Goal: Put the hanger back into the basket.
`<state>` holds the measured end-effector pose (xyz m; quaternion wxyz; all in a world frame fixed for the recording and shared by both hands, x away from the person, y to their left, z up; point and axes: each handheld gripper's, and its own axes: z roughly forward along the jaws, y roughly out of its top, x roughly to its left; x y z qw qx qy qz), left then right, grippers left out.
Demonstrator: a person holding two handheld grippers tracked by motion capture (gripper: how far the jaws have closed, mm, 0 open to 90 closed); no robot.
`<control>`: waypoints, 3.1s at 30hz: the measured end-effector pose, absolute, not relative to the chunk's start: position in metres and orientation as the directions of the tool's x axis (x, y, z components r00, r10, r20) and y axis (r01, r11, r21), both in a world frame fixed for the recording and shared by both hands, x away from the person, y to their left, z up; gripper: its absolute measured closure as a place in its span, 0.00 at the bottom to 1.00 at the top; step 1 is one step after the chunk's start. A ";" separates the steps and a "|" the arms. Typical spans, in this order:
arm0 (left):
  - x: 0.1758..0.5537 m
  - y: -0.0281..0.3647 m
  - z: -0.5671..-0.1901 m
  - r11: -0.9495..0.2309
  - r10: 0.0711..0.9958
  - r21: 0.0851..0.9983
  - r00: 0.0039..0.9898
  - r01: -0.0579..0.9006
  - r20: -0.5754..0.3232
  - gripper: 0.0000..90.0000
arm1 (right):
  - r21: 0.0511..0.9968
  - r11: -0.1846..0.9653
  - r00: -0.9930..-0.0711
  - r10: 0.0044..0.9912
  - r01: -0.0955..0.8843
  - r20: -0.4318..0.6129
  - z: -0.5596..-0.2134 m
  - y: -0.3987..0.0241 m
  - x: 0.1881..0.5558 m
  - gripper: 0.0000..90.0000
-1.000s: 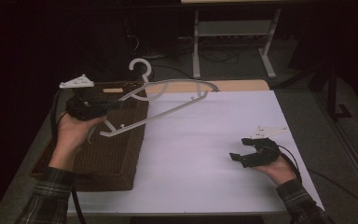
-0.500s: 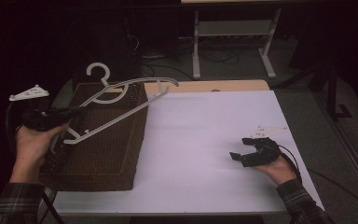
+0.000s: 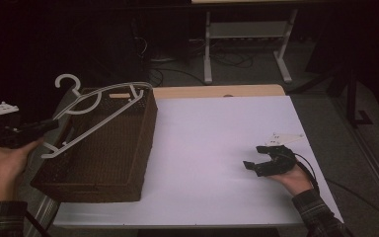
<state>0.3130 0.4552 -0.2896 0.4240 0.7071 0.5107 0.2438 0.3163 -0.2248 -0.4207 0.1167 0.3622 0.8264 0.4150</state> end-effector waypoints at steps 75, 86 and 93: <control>0.348 0.186 -0.309 -0.361 0.595 0.851 0.797 0.382 -0.106 0.15 | 0.802 0.361 -0.714 0.691 0.475 0.112 -0.407 -0.233 0.310 0.22; 0.346 0.126 -0.330 -0.408 0.535 0.832 0.837 0.375 -0.114 0.10 | 0.804 0.362 -0.719 0.686 0.471 0.113 -0.406 -0.232 0.310 0.22; 0.342 0.104 -0.350 -0.436 0.515 0.821 0.850 0.369 -0.109 0.10 | 0.805 0.361 -0.719 0.685 0.471 0.113 -0.405 -0.232 0.310 0.22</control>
